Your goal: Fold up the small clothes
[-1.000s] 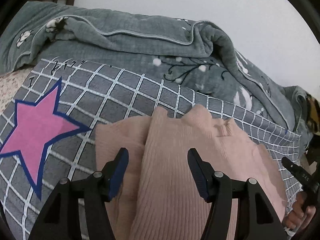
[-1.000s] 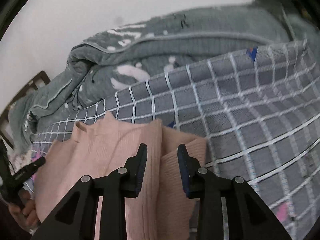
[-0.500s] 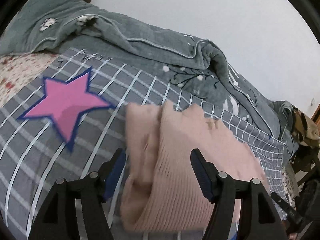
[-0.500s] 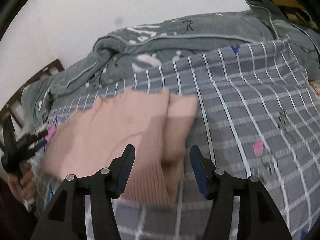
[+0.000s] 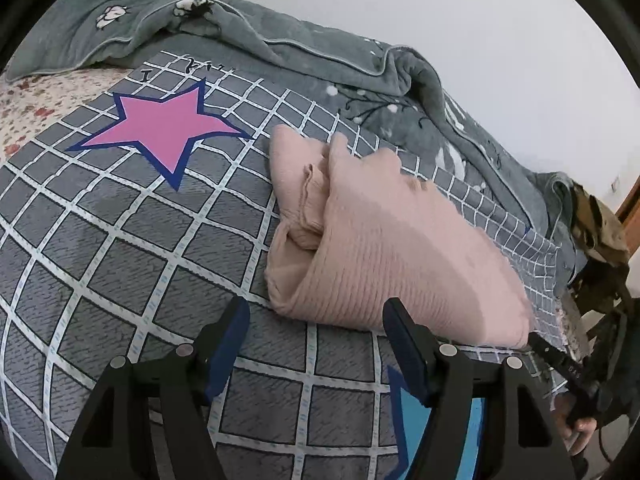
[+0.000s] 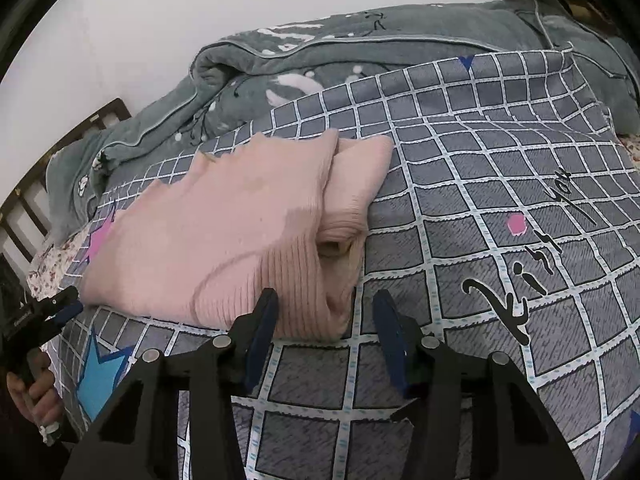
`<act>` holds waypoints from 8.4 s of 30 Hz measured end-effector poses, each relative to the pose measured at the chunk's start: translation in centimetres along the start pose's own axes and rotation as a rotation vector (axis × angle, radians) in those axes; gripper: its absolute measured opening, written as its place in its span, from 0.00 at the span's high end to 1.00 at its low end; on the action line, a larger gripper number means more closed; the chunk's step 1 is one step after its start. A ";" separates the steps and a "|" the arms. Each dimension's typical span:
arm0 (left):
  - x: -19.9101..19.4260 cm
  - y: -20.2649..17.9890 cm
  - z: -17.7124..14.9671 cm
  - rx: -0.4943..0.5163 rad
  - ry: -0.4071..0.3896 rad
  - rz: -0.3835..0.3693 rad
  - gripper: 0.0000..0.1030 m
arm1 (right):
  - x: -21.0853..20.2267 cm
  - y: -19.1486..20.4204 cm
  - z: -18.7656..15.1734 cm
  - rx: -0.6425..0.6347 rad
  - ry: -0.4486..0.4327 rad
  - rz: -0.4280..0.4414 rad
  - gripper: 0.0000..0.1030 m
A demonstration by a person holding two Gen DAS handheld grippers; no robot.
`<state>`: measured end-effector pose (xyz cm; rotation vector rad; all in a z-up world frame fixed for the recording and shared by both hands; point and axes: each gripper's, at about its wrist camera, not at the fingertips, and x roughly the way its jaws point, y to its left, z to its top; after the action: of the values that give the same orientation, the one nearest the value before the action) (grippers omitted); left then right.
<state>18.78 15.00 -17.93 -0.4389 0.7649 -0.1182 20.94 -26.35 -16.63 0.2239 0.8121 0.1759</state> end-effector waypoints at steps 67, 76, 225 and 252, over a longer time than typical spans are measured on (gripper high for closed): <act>0.3 0.1 -0.6 -0.139 -0.003 -0.160 0.91 | -1.5 -0.2 0.4 0.107 -0.035 0.170 0.92; -5.0 -0.4 -6.3 -0.088 -0.023 -0.154 0.91 | -6.4 -1.2 -4.5 0.124 -0.038 0.178 0.92; -0.8 -18.7 -9.5 0.314 0.207 -0.179 0.41 | -8.9 -0.2 -7.5 0.002 -0.067 -0.043 0.89; 7.5 -17.4 -1.5 0.183 0.317 -0.356 0.42 | -3.2 -5.4 -1.3 0.217 0.004 0.130 0.43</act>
<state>24.07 -3.24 -16.34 -0.3829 0.9712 -0.5971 18.24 -32.12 -16.70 0.4810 0.8216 0.2103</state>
